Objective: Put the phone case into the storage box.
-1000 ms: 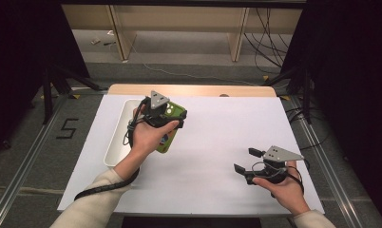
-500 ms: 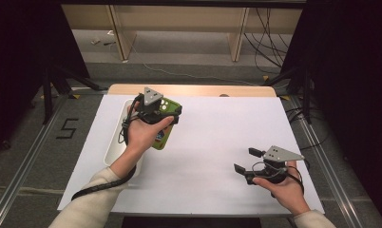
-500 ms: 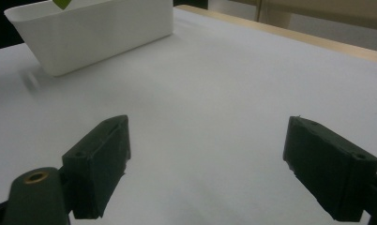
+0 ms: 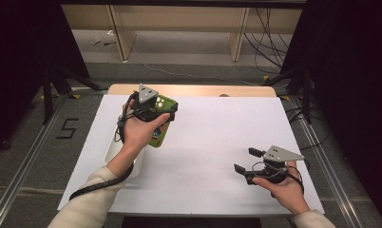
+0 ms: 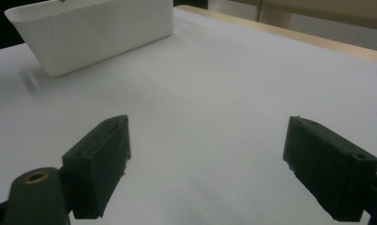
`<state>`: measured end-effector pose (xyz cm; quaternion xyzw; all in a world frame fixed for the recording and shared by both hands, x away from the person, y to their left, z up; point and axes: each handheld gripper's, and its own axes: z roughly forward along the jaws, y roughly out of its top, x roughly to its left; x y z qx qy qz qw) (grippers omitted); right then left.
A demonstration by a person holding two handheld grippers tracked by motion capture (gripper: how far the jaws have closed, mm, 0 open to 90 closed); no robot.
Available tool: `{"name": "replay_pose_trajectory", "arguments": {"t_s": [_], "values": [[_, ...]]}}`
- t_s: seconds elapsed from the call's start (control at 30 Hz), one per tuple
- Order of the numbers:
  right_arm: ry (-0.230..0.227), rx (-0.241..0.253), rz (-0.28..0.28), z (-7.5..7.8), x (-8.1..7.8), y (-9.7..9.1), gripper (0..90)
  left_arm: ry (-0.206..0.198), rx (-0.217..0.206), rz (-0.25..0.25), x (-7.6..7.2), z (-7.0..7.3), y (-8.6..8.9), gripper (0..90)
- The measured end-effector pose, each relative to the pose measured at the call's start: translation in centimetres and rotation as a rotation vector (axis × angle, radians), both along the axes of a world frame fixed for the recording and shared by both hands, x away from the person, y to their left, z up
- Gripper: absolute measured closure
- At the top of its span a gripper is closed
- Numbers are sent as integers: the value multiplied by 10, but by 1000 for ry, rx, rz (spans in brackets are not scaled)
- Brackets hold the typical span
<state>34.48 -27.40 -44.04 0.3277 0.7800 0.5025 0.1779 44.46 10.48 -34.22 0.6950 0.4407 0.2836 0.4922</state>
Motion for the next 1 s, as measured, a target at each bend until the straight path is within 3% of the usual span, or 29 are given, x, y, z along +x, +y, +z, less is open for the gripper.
{"name": "replay_pose_trajectory", "arguments": {"t_s": [1.0], "values": [[-2,2,-1,0,0,0,163,-20,-18,70,6,6,23,169]]}}
